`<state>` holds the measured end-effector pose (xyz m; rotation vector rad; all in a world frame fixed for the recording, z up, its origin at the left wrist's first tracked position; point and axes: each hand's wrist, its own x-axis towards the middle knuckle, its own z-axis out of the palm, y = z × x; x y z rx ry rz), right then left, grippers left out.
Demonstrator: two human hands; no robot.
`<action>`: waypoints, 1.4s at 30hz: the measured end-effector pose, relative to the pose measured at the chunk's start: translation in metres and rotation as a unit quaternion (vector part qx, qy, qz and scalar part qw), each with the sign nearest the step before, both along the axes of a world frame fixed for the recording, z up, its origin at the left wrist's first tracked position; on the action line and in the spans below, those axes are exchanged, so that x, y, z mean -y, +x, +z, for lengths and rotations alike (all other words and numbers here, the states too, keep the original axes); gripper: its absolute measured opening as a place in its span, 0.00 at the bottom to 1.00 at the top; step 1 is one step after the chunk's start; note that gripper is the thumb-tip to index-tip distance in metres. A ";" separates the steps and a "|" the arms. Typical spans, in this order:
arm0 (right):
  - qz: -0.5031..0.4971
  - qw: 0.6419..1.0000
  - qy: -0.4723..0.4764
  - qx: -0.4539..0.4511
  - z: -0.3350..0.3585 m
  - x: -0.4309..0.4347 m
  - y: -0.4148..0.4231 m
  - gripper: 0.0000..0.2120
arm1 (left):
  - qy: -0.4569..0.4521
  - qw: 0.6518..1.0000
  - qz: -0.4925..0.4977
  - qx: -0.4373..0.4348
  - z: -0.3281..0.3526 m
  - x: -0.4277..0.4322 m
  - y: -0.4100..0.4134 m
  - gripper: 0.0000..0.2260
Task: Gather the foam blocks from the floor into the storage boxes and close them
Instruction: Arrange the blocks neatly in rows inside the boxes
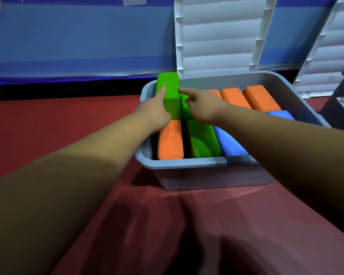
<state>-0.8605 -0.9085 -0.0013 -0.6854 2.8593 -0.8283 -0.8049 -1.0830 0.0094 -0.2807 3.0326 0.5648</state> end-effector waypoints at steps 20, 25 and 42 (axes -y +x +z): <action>0.065 0.967 0.246 -0.006 -0.026 -0.010 0.009 0.33 | -0.075 0.946 -0.007 0.317 -0.016 -0.014 -0.041 0.44; 0.080 0.984 0.161 -0.019 -0.023 -0.032 0.010 0.24 | -0.239 0.940 -0.099 0.221 0.003 -0.033 -0.024 0.34; 0.104 0.980 0.131 -0.109 -0.057 -0.103 0.005 0.26 | -0.135 0.967 -0.140 0.164 -0.031 -0.083 -0.034 0.47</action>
